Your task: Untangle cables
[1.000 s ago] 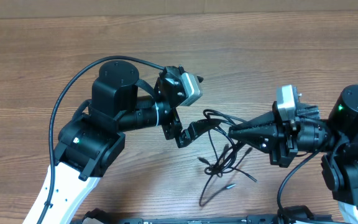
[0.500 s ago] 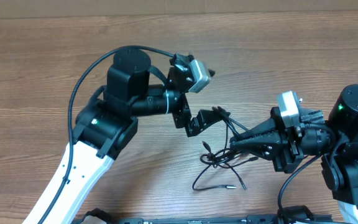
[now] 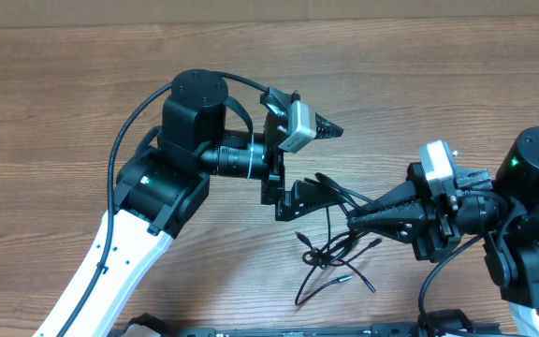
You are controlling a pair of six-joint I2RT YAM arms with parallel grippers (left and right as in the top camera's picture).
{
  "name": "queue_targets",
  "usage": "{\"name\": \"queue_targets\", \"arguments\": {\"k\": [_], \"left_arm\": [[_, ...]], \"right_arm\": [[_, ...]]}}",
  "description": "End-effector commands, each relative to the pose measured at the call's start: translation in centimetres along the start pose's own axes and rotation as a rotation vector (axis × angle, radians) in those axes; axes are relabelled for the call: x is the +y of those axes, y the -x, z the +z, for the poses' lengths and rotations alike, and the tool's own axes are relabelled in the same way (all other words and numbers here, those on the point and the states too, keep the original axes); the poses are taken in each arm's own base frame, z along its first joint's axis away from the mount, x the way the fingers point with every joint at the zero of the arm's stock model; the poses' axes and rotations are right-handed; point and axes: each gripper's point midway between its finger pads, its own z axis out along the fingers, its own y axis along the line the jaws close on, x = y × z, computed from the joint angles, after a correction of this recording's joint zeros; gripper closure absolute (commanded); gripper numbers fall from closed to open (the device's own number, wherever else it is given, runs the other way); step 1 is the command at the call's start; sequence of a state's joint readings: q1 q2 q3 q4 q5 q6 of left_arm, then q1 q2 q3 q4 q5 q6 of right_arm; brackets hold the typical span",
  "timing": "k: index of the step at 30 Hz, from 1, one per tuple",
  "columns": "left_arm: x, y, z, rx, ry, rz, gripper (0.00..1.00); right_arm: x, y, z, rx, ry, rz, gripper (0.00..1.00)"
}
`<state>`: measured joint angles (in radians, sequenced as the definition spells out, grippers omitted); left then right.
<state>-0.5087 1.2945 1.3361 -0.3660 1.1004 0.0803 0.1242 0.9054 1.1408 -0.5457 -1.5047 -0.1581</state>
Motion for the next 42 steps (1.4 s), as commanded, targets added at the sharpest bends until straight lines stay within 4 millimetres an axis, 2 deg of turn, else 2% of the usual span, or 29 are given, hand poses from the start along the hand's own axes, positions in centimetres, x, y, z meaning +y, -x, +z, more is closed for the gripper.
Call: {"name": "queue_targets", "arguments": {"k": [1, 2, 3, 4, 7, 9, 15, 16, 18, 19, 20, 22, 28, 32, 33, 34, 35, 36, 42], "left_arm": [[-0.6, 0.7, 0.1, -0.009, -0.041, -0.012, 0.0], [-0.4, 0.6, 0.1, -0.008, -0.03, -0.033, 0.06], [0.0, 0.6, 0.1, -0.006, -0.006, -0.059, 0.26], [0.5, 0.5, 0.1, -0.004, 0.019, -0.08, 0.37], [3.0, 0.2, -0.1, -0.005, 0.167, -0.188, 0.81], [3.7, 0.2, -0.2, -0.009, 0.206, -0.223, 0.96], [3.4, 0.3, 0.1, -0.012, 0.195, -0.218, 0.95], [3.1, 0.3, 0.3, -0.01, 0.184, -0.219, 0.86], [2.2, 0.3, 0.6, -0.006, 0.139, -0.218, 0.28], [1.8, 0.3, 0.8, -0.004, 0.118, -0.218, 0.12], [1.3, 0.4, 1.0, -0.001, 0.096, -0.217, 0.04], [0.9, 0.3, 1.3, 0.002, 0.08, -0.217, 0.0], [-0.4, 0.9, 2.4, -0.006, 0.04, -0.181, 0.0], [0.2, 1.2, 2.4, -0.02, 0.075, -0.163, 0.03], [0.5, 1.2, 2.3, -0.021, 0.092, -0.164, 0.18], [0.7, 1.2, 2.3, -0.022, 0.105, -0.164, 0.41], [1.0, 1.2, 2.3, -0.024, 0.122, -0.164, 0.77], [1.1, 1.2, 2.3, -0.024, 0.128, -0.164, 0.95], [1.3, 1.2, 2.2, -0.024, 0.137, -0.154, 0.96]], "right_arm": [[0.8, 0.8, -0.1, -0.003, 0.017, -0.048, 0.96], [0.8, 0.8, -0.1, -0.004, 0.017, -0.049, 0.96], [0.8, 0.9, -0.1, -0.004, 0.017, -0.052, 0.96], [0.8, 0.9, -0.1, -0.004, 0.017, -0.053, 0.96], [0.8, 0.9, -0.1, -0.004, 0.017, -0.055, 0.96], [0.8, 0.9, -0.1, -0.004, 0.017, -0.047, 0.96], [0.8, 0.9, -0.1, -0.004, 0.017, -0.026, 0.96], [0.8, 0.9, -0.1, -0.004, 0.017, -0.026, 0.96], [0.8, 0.9, -0.1, -0.003, 0.013, -0.03, 0.96], [0.8, 0.9, -0.1, -0.004, 0.013, -0.031, 0.96], [0.8, 1.0, -0.1, -0.004, 0.013, -0.035, 0.96], [0.8, 1.0, -0.1, -0.004, 0.013, -0.045, 0.96], [0.8, 1.1, -0.1, -0.004, 0.013, -0.054, 0.96], [0.8, 1.1, -0.1, -0.004, 0.014, -0.054, 0.96], [0.8, 1.1, -0.1, -0.004, 0.014, -0.053, 0.96], [0.8, 1.1, -0.1, -0.004, 0.014, -0.053, 0.96], [0.8, 1.1, -0.1, -0.004, 0.014, -0.05, 0.96], [0.8, 1.1, -0.1, -0.004, 0.014, -0.05, 0.96], [0.8, 1.0, -0.1, -0.004, 0.014, -0.037, 0.96]]}}
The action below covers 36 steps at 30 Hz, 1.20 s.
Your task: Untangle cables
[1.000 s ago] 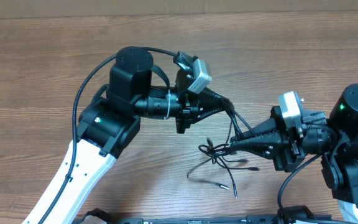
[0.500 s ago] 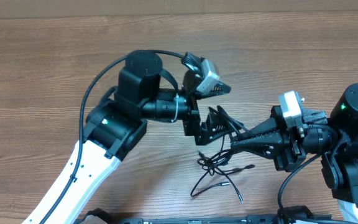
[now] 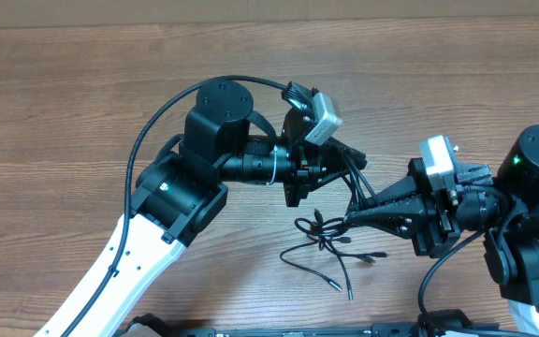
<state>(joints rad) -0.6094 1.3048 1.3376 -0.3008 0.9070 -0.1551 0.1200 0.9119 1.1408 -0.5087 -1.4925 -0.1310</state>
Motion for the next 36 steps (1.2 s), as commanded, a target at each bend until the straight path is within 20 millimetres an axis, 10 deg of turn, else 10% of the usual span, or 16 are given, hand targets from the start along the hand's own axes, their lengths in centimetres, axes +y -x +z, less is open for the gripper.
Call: {"name": "queue_targets", "arguments": {"k": [1, 10, 15, 22, 28, 36], "left_arm": [[0.7, 0.9, -0.2, -0.022, 0.052, 0.017, 0.96], [5.7, 1.3, -1.9, -0.06, 0.341, -0.05, 0.96], [9.2, 0.4, -5.9, -0.084, 0.675, -0.175, 0.96], [9.7, -0.1, -9.2, -0.108, 0.849, -0.218, 0.96], [10.8, 0.4, -11.2, -0.221, 0.969, -0.342, 0.96], [9.6, 3.0, -8.8, -0.321, 0.894, -0.312, 0.96]], "right_arm": [[1.3, 0.8, 0.0, -0.003, 0.03, -0.029, 0.96], [1.0, 0.1, 0.0, 0.003, 0.008, 0.048, 0.96], [-4.9, -2.3, -1.1, 0.038, -0.358, 0.298, 0.79], [-10.2, -3.9, -4.6, -0.009, -0.753, 0.522, 0.34], [-10.5, -3.9, -4.6, -0.009, -0.76, 0.522, 0.29], [-12.5, -4.9, -4.8, -0.002, -0.785, 0.59, 0.28]]}}
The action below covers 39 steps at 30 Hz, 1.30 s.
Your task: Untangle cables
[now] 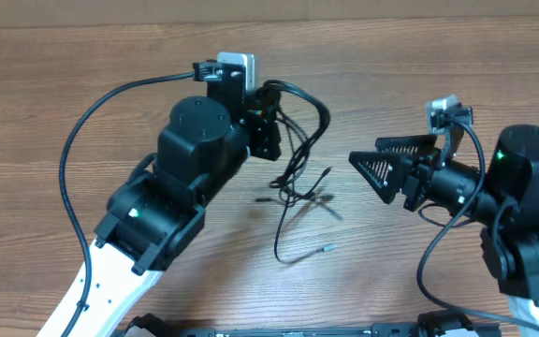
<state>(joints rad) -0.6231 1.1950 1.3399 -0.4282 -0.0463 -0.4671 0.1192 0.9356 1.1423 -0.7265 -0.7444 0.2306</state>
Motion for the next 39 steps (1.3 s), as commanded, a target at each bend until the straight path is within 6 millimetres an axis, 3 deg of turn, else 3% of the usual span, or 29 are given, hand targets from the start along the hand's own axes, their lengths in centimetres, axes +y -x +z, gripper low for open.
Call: {"name": "queue_targets", "arguments": {"k": [1, 7, 14, 19, 25, 29, 39], "left_arm": [[-1.5, 0.3, 0.0, -0.021, -0.017, -0.036, 0.96], [-2.8, -2.0, 1.6, 0.036, -0.022, -0.022, 0.96], [-4.1, -3.0, 3.0, 0.043, -0.04, -0.012, 0.96], [-3.2, -3.3, 3.6, 0.045, 0.006, 0.001, 0.96], [-0.9, -2.1, 3.4, -0.024, 0.139, 0.005, 0.96], [-1.2, -1.9, 3.5, -0.035, 0.13, -0.007, 0.96], [-4.6, -3.8, 3.7, 0.05, -0.025, -0.127, 0.96]], "right_arm": [[-0.6, 0.9, 0.6, -0.007, -0.019, 0.033, 0.28], [-1.0, 0.8, 1.1, 0.006, -0.018, 0.034, 0.29], [-1.9, 0.5, 1.3, 0.02, -0.053, 0.027, 0.28], [-2.2, 0.0, 1.5, 0.043, -0.06, 0.048, 0.3], [-2.2, -0.6, 1.5, 0.065, -0.059, 0.067, 0.3], [-0.7, -0.8, 1.5, 0.081, 0.03, 0.014, 0.31], [-0.1, 0.6, 1.6, 0.031, 0.059, -0.057, 0.28]]}}
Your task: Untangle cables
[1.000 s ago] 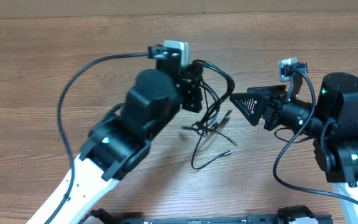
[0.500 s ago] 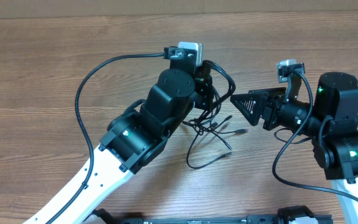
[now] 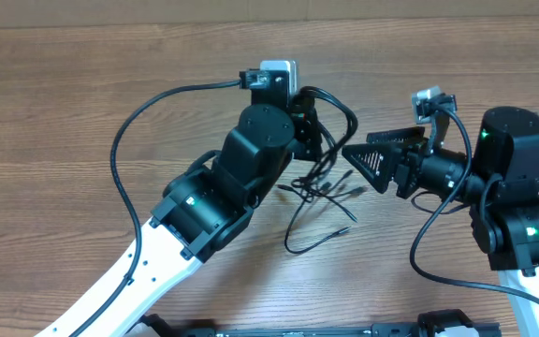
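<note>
A bundle of thin black cables (image 3: 324,190) hangs in the overhead view from my left gripper (image 3: 314,140), which is shut on its upper part. A loop of it (image 3: 342,110) arches up to the right of the fingers. Lower strands with plug ends spread over the table, and one long strand curls down to a loose end (image 3: 349,229). My right gripper (image 3: 354,157) points left with its jaws open. Its tips are just right of the hanging strands, and I cannot tell whether they touch.
The wooden table (image 3: 82,94) stretches wide to the left and back. Its far edge (image 3: 251,11) runs along the top. The left arm's own thick lead (image 3: 148,112) arcs out to the left. The right arm's lead (image 3: 427,243) loops below its wrist.
The left gripper with the bundle has moved to the right and a little down. The right gripper, still open, has come left up to the hanging cables.
First both grippers met over the tangle at the table's middle, the right one's tips on the strands. Then the left gripper held the bundle higher while the right still gripped it. Later the right was open and drawn back, with the bundle hanging from the left alone. Now they are close again.
</note>
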You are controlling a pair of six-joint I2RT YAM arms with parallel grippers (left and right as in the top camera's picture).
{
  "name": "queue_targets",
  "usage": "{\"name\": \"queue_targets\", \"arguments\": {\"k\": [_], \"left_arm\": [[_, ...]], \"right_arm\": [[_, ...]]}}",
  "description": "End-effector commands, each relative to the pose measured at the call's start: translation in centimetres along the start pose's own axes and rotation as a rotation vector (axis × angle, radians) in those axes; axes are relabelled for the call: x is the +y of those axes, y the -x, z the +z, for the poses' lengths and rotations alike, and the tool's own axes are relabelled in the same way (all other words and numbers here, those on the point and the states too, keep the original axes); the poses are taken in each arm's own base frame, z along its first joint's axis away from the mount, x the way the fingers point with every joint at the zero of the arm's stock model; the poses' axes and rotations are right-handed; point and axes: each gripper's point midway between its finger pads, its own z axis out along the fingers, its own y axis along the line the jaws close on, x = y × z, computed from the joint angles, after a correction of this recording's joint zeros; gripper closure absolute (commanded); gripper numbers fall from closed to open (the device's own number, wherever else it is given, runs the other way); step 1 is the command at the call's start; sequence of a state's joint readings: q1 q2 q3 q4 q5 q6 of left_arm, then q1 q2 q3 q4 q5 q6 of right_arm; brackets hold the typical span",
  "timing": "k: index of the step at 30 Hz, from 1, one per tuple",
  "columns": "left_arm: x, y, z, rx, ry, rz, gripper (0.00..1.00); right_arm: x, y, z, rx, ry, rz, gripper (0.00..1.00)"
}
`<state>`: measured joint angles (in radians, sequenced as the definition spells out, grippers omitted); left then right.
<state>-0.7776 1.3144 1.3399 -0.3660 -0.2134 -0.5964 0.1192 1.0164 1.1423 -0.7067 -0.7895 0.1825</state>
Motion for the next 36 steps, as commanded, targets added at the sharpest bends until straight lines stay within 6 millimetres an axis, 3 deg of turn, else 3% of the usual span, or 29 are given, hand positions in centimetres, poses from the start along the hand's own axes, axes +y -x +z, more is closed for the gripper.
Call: {"name": "queue_targets", "arguments": {"k": [1, 6, 8, 12, 15, 19, 24, 30, 36], "left_arm": [[-2.2, -0.5, -0.2, 0.021, -0.068, -0.047, 0.96], [-3.1, -1.2, -0.2, 0.034, -0.083, -0.037, 0.96], [-3.7, -1.5, -0.4, 0.04, -0.098, -0.033, 0.96], [-4.2, -1.7, -0.8, 0.042, -0.114, 0.001, 0.96], [-4.5, -1.5, -1.3, 0.038, -0.126, 0.015, 0.96], [-6.0, -1.6, -2.7, 0.054, -0.211, 0.085, 0.96], [-8.1, -1.2, -6.1, 0.052, -0.364, 0.262, 0.96], [-8.2, 1.2, -10.1, -0.041, -0.405, 0.334, 0.96], [-7.3, 4.1, -13.8, -0.169, -0.38, 0.383, 0.96]], "right_arm": [[1.0, 1.1, -0.2, -0.027, 0.027, -0.061, 0.27], [0.3, 1.5, 0.0, -0.038, 0.002, -0.065, 0.3], [-2.4, 1.7, 0.1, -0.052, -0.14, -0.038, 0.37], [-7.9, 1.7, -1.5, -0.113, -0.46, 0.125, 0.37], [-11.0, 1.7, -3.5, -0.176, -0.659, 0.225, 0.36], [-13.5, 2.0, -6.0, -0.272, -0.852, 0.3, 0.27], [-15.2, 2.5, -8.8, -0.362, -1.023, 0.315, 0.19], [-16.0, 2.4, -10.2, -0.384, -1.117, 0.309, 0.15], [-16.1, 2.0, -10.5, -0.37, -1.135, 0.312, 0.15]]}}
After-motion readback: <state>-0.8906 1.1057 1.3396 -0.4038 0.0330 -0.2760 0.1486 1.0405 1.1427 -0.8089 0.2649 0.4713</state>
